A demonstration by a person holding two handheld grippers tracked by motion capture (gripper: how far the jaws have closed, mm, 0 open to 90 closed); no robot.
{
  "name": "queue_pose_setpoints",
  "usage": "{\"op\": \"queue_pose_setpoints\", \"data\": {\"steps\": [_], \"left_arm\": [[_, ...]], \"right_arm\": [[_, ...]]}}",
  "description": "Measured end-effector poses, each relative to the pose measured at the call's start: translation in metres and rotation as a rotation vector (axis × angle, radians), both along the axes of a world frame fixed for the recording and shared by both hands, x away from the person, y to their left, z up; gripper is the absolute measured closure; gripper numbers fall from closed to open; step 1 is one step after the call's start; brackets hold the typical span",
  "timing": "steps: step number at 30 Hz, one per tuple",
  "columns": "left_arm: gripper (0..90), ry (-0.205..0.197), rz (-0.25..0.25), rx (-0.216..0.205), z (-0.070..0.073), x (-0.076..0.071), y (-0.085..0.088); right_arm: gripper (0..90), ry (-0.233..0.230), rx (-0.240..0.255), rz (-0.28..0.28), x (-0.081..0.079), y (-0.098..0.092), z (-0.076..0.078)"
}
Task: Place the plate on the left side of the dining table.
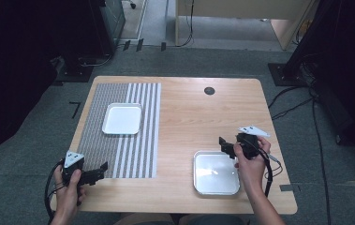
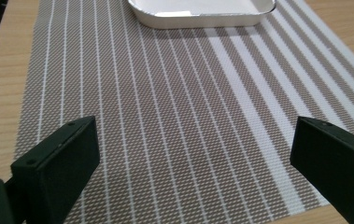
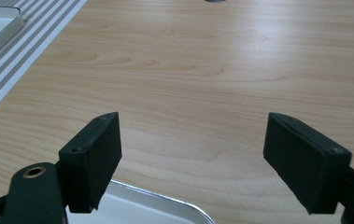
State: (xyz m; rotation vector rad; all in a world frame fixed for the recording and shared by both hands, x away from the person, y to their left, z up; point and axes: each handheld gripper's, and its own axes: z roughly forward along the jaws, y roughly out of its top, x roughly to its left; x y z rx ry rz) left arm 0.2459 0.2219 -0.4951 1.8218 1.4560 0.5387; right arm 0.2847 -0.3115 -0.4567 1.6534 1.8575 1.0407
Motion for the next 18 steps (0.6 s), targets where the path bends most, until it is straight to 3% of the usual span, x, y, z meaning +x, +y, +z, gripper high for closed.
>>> {"op": "queue_pose_setpoints", "data": {"steps": [4, 18], "left_arm": [[1.4, -0.008, -0.001, -0.024, 0.000, -0.003, 0.007], [1.4, 0.008, 0.021, -0.016, -0.008, -0.003, 0.026]], "right_arm": [[20.2, 0.000, 0.006, -0.024, -0.007, -0.010, -0.006], [20.9, 0.014, -0.010, -0.093, -0.033, -0.051, -0.026]]}}
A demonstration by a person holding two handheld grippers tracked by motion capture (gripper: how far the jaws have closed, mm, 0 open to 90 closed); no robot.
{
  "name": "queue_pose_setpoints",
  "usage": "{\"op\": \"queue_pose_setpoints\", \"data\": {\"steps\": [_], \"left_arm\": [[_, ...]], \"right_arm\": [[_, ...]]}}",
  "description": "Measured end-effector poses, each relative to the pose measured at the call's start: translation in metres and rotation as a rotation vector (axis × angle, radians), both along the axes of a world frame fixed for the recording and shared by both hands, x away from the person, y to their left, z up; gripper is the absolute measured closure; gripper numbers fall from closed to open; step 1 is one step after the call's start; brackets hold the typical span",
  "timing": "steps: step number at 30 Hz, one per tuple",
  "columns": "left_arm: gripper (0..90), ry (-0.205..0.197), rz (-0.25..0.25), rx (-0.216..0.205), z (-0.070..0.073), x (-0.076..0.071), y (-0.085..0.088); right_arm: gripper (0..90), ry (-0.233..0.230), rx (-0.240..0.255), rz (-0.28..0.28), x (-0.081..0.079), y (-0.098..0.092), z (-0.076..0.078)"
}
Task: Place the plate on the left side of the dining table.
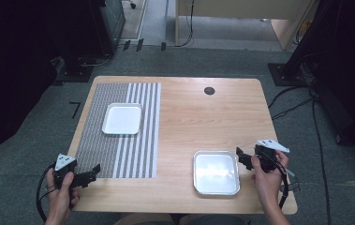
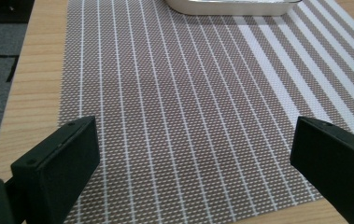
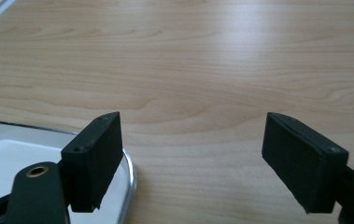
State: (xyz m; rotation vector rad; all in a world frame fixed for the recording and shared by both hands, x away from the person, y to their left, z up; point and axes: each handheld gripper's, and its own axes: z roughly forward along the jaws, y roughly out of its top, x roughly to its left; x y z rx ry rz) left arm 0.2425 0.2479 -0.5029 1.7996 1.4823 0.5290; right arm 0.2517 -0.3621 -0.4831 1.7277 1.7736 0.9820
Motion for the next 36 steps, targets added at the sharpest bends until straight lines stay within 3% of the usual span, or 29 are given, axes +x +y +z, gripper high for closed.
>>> {"op": "queue_pose_setpoints", "data": {"steps": [16, 22, 30, 34, 36], "left_arm": [[1.4, 0.013, 0.037, 0.021, -0.004, 0.000, 0.021], [1.4, 0.008, 0.054, -0.003, -0.005, -0.002, 0.034], [1.4, 0.029, 0.051, 0.010, -0.011, -0.002, 0.035], [1.5, 0.040, 0.035, 0.027, -0.012, -0.002, 0.033], [1.4, 0.038, 0.034, 0.033, -0.013, -0.002, 0.032]], "right_arm": [[18.5, 0.026, -0.047, -0.057, -0.029, -0.042, -0.021], [18.4, 0.040, -0.055, -0.078, -0.041, -0.057, -0.027], [18.2, 0.066, -0.082, -0.088, -0.056, -0.072, -0.036], [18.2, 0.054, -0.118, -0.085, -0.059, -0.075, -0.041], [18.4, 0.047, -0.106, -0.087, -0.060, -0.077, -0.041]]}}
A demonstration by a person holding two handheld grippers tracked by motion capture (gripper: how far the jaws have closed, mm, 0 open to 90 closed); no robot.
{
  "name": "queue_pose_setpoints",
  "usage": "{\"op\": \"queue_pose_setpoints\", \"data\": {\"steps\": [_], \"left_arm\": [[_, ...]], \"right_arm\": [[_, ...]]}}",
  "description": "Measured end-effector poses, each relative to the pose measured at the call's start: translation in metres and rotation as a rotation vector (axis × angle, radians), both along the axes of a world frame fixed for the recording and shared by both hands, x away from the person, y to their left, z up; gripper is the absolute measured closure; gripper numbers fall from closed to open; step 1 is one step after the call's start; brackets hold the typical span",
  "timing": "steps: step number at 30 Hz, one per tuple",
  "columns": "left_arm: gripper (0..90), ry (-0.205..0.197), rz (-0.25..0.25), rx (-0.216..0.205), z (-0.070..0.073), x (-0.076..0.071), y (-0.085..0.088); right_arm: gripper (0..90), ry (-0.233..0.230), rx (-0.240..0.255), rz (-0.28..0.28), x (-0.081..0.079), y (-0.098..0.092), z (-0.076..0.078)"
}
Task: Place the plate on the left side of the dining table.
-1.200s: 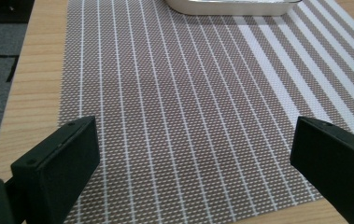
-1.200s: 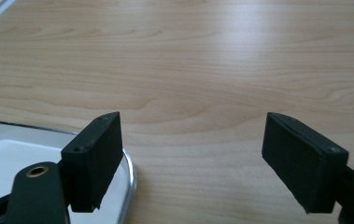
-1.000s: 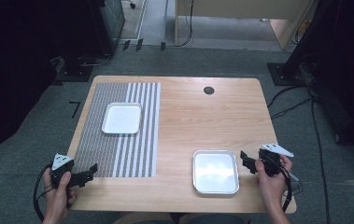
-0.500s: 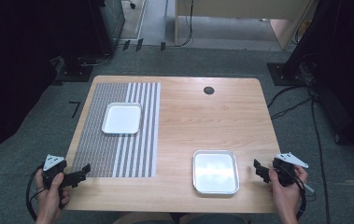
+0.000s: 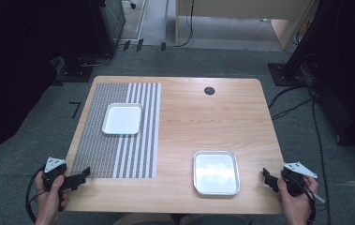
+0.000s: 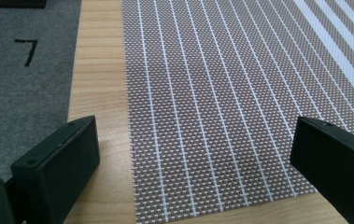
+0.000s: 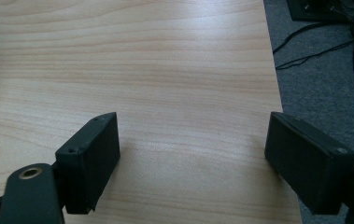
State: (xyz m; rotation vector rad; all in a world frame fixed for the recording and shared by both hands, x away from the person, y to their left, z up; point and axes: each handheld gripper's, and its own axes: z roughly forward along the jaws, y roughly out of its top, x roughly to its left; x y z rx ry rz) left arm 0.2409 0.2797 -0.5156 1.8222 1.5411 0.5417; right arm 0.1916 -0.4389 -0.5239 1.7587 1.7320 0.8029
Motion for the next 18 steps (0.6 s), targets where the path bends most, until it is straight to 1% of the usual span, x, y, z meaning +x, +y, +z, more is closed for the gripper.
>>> {"op": "queue_pose_setpoints", "data": {"steps": [4, 5, 8, 9, 12, 14, 18], "left_arm": [[1.4, -0.006, -0.012, 0.028, -0.0014, -0.0002, -0.0014], [1.4, -0.008, -0.014, 0.041, -0.0019, -0.0002, -0.0025], [1.5, -0.004, -0.018, 0.098, -0.0029, -0.0001, -0.0076], [1.4, -0.003, -0.018, 0.107, -0.0031, 0.0000, -0.0086], [1.5, -0.004, -0.018, 0.100, -0.0030, -0.0002, -0.0079], [1.5, -0.003, -0.018, 0.107, -0.0031, -0.0002, -0.0087], [1.5, -0.003, -0.016, 0.107, -0.0031, -0.0004, -0.0088]], "right_arm": [[18.4, -0.006, -0.019, 0.004, -0.0024, 0.0025, -0.0009], [18.4, -0.006, -0.019, 0.006, -0.0029, 0.0029, -0.0009], [17.6, -0.005, -0.013, 0.013, -0.0031, 0.0025, -0.0011], [17.5, -0.003, -0.013, 0.015, -0.0032, 0.0027, -0.0011], [17.3, -0.001, -0.013, 0.017, -0.0035, 0.0028, -0.0011], [17.1, -0.001, -0.013, 0.016, -0.0037, 0.0029, -0.0011], [16.0, 0.000, -0.013, 0.010, -0.0037, 0.0034, -0.0012]]}}
